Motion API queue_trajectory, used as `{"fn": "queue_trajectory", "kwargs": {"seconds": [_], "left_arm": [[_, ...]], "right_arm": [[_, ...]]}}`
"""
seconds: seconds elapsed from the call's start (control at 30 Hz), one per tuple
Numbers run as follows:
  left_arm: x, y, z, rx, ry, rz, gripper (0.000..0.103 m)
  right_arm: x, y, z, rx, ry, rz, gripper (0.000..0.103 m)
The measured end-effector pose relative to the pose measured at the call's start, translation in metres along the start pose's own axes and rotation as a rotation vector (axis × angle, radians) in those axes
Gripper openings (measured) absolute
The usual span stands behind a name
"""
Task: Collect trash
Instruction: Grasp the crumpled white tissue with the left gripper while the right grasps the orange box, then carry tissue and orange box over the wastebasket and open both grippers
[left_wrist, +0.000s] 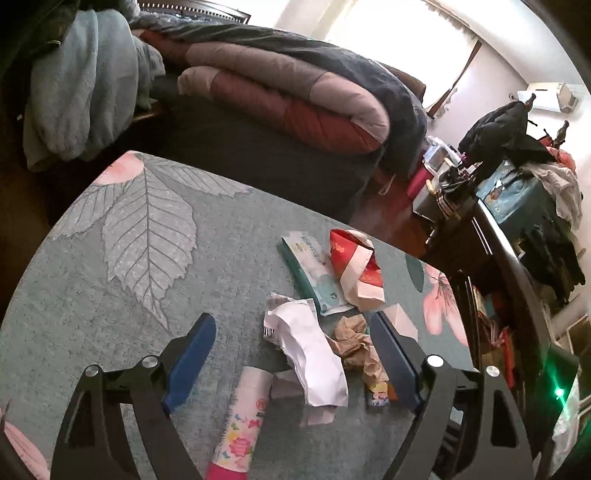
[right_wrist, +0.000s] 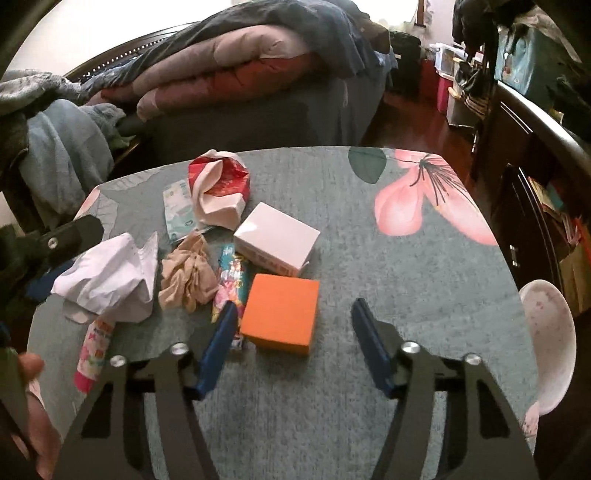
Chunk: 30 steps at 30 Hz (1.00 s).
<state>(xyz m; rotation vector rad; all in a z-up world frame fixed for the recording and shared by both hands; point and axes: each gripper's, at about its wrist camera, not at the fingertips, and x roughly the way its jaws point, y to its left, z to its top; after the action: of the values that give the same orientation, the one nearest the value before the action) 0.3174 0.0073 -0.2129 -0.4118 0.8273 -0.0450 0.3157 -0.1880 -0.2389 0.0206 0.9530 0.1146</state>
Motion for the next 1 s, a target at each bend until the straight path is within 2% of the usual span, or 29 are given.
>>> {"fn": "queue_trajectory", "kwargs": {"seconds": [0.1,0.17,0.23,0.3,0.33,0.4,0.57,0.83,1.0], "left_arm": [[0.006,-0.005,-0.001,0.034,0.009,0.056,0.085],[0.012,-0.006,-0.003,0.048,0.023,0.074,0.084],[0.017,-0.006,-0.005,0.055,0.027,0.095,0.077],[0.022,-0.006,-0.006,0.068,0.047,0.100,0.046],[0.025,-0.005,-0.007,0.073,0.057,0.098,0.039],[0.025,-0.005,-0.007,0.087,0.053,0.097,0.031],[0.006,-0.006,-0.004,0.092,-0.002,0.059,0.029],[-0.068,-0.005,0.004,0.069,-0.153,-0.016,0.029],[-0.106,-0.016,-0.004,0.105,-0.211,-0.032,0.029]], "right_arm": [[0.003,0.001,0.000,0.004,0.017,0.028,0.039],[0.001,0.003,0.000,-0.013,0.006,0.008,0.038],[-0.002,0.003,-0.002,-0.015,0.001,0.015,0.036],[-0.007,0.002,-0.003,-0.014,-0.009,0.010,0.036],[-0.009,0.002,-0.003,-0.016,-0.015,0.005,0.036],[-0.018,-0.001,-0.004,-0.013,-0.033,0.000,0.036],[-0.037,-0.011,-0.009,0.013,-0.056,0.019,0.036],[-0.076,-0.023,-0.026,0.038,-0.108,0.034,0.036],[-0.107,-0.022,-0.040,0.027,-0.144,0.061,0.036]]}}
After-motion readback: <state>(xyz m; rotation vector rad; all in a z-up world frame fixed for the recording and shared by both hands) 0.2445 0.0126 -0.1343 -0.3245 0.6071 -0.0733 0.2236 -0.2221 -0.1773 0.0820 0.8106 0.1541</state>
